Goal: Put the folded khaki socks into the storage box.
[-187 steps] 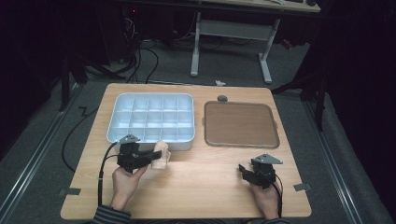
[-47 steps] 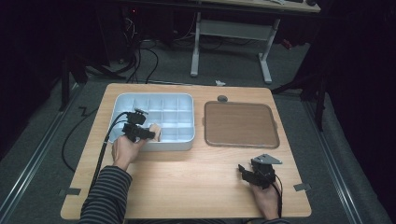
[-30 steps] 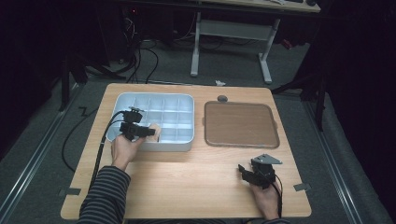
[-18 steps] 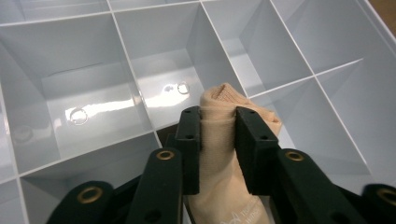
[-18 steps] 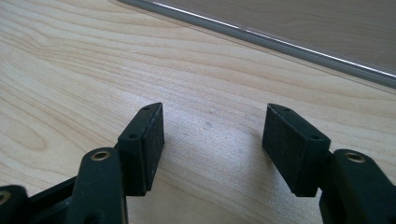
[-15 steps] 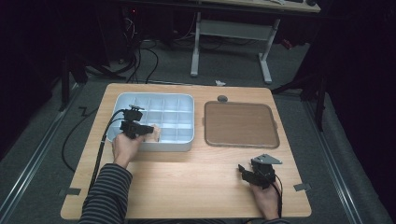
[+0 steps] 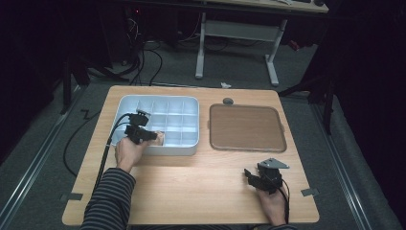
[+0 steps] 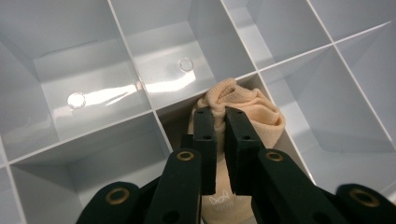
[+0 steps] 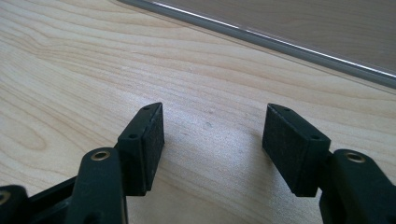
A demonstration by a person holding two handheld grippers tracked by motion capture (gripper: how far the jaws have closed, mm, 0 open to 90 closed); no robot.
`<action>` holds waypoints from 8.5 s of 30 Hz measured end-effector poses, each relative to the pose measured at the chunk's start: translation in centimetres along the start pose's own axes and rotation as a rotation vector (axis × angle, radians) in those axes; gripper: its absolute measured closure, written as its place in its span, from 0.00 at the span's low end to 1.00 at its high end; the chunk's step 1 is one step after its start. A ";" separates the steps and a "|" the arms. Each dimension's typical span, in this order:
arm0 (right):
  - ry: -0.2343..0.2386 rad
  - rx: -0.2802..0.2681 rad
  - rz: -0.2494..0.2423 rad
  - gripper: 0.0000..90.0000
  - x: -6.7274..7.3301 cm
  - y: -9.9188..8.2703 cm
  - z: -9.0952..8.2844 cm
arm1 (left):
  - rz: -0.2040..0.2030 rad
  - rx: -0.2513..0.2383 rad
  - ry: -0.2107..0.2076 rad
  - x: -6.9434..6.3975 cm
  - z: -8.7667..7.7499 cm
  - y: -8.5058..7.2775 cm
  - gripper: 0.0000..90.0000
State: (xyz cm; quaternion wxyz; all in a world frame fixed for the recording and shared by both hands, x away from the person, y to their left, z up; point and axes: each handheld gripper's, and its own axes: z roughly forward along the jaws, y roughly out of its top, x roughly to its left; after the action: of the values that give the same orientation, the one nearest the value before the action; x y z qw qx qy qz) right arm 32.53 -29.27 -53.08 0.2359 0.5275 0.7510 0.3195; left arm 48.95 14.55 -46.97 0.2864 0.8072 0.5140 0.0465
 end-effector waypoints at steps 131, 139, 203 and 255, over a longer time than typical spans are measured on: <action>-0.002 0.000 0.004 0.43 0.0 0.0 0.0 | 0.099 -0.314 -0.147 -3.6 -7.4 -11.2 0.62; -0.002 0.000 0.004 0.43 0.0 0.0 0.0 | 0.089 -0.304 -0.156 -3.8 -6.6 -11.5 0.62; -0.003 0.000 0.005 0.44 0.0 0.0 0.0 | 0.140 -0.263 -0.075 -6.0 1.0 -13.1 0.49; 0.000 0.000 0.004 0.43 0.0 0.0 0.0 | 0.251 -0.280 0.055 -7.5 1.7 -13.4 0.41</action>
State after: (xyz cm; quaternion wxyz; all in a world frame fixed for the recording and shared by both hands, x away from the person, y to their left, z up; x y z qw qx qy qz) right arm 32.52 -29.26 -53.08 0.2353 0.5289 0.7500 0.3200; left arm 35.30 11.50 -53.59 0.3738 0.8158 0.4052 0.1750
